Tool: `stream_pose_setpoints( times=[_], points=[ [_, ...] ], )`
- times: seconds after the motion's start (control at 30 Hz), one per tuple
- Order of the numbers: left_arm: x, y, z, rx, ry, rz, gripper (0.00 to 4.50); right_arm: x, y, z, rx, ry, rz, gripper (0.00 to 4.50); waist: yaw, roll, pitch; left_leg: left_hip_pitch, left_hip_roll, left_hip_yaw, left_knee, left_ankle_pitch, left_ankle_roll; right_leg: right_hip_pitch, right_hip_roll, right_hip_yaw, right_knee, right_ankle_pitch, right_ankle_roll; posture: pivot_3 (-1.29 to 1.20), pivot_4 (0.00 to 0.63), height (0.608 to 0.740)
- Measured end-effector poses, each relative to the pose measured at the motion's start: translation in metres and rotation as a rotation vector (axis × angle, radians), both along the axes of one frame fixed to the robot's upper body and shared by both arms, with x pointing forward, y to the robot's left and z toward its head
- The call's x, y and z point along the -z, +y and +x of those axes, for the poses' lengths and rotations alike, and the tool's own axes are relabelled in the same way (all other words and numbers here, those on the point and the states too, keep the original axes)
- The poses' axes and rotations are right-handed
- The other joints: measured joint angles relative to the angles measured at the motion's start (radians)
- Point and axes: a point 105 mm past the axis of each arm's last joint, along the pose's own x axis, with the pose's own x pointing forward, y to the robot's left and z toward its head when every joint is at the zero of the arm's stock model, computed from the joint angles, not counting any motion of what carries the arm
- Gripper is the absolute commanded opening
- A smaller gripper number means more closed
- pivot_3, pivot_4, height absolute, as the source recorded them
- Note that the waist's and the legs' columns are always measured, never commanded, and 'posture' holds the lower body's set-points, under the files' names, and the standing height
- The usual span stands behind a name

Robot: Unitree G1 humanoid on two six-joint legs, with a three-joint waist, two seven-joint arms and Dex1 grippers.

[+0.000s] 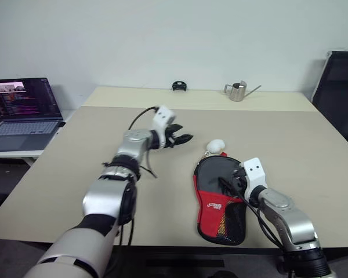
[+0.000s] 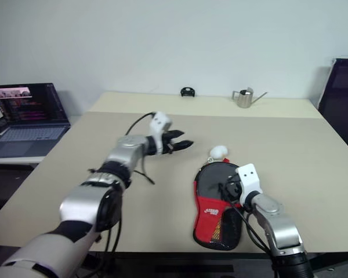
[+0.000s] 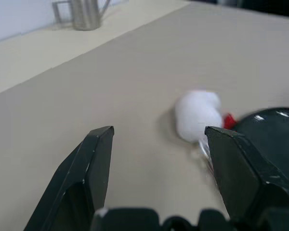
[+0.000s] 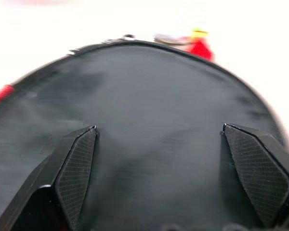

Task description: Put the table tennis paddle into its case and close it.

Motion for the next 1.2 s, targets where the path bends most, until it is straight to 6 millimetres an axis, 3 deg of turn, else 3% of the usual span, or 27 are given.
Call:
stream_pose_setpoints(
  times=[0.1, 0.23, 0.43, 0.53, 0.63, 0.8, 1.0, 1.2],
  points=[
    [0.014, 0.011, -0.021, 0.088, 0.022, -0.016, 3.27, -0.001, -0.009, -0.002, -0.032, 0.016, -0.005, 4.5, 0.006, 0.0, 0.001, -0.002, 0.0, -0.001, 0.001, 0.0, 0.0, 0.0, -0.001, 0.0, -0.001, 0.0, 0.0, 0.0, 0.15, 0.74],
    [0.019, 0.013, -0.053, 0.199, -0.005, 0.001, 3.27, -0.01, -0.016, -0.007, -0.111, 0.027, -0.003, 4.5, 0.011, 0.0, 0.001, -0.009, 0.001, -0.003, 0.002, 0.0, 0.0, -0.005, -0.001, -0.001, -0.003, 0.0, -0.001, 0.0, 0.15, 0.74],
    [-0.001, -0.007, -0.081, 0.292, -0.077, 0.01, 3.27, -0.021, -0.015, -0.016, -0.217, 0.081, 0.065, 4.5, 0.015, 0.009, 0.007, -0.012, 0.001, -0.003, 0.002, 0.0, 0.0, -0.007, -0.001, -0.001, -0.003, 0.0, -0.001, 0.0, 0.15, 0.74],
    [-0.001, -0.027, -0.093, 0.353, -0.095, 0.026, 3.27, -0.052, -0.016, -0.023, -0.301, 0.076, 0.124, 4.5, 0.02, 0.016, 0.014, -0.015, 0.0, -0.003, 0.003, 0.0, 0.0, -0.009, -0.001, -0.001, -0.003, 0.0, -0.001, 0.0, 0.15, 0.74],
    [0.0, -0.047, -0.098, 0.401, -0.1, 0.029, 3.27, -0.092, -0.024, -0.026, -0.336, 0.006, 0.122, 4.5, 0.025, 0.016, 0.014, -0.015, 0.001, -0.003, 0.003, 0.0, 0.0, -0.01, -0.001, -0.001, -0.003, 0.0, -0.001, 0.0, 0.15, 0.74],
    [0.007, -0.066, -0.101, 0.454, -0.103, 0.067, 3.27, -0.117, -0.06, -0.03, -0.279, -0.007, 0.067, 4.5, 0.028, 0.016, 0.015, -0.016, 0.0, -0.002, 0.002, 0.0, 0.001, -0.009, -0.001, -0.001, -0.005, 0.0, -0.001, 0.0, 0.15, 0.74],
    [0.017, -0.097, -0.097, 0.507, -0.103, 0.091, 3.27, -0.115, -0.074, -0.031, -0.221, -0.01, 0.046, 4.5, 0.027, 0.016, 0.015, -0.016, 0.0, -0.001, 0.003, 0.0, 0.001, -0.009, -0.001, -0.001, -0.005, 0.0, -0.001, 0.0, 0.15, 0.74],
    [0.045, -0.124, -0.088, 0.523, -0.053, 0.159, 3.27, -0.11, -0.068, -0.033, -0.221, -0.014, 0.066, 4.5, 0.029, 0.015, 0.015, -0.016, 0.0, -0.001, 0.003, 0.0, 0.001, -0.009, -0.001, -0.001, -0.005, 0.0, -0.001, 0.0, 0.15, 0.74]
  ],
)
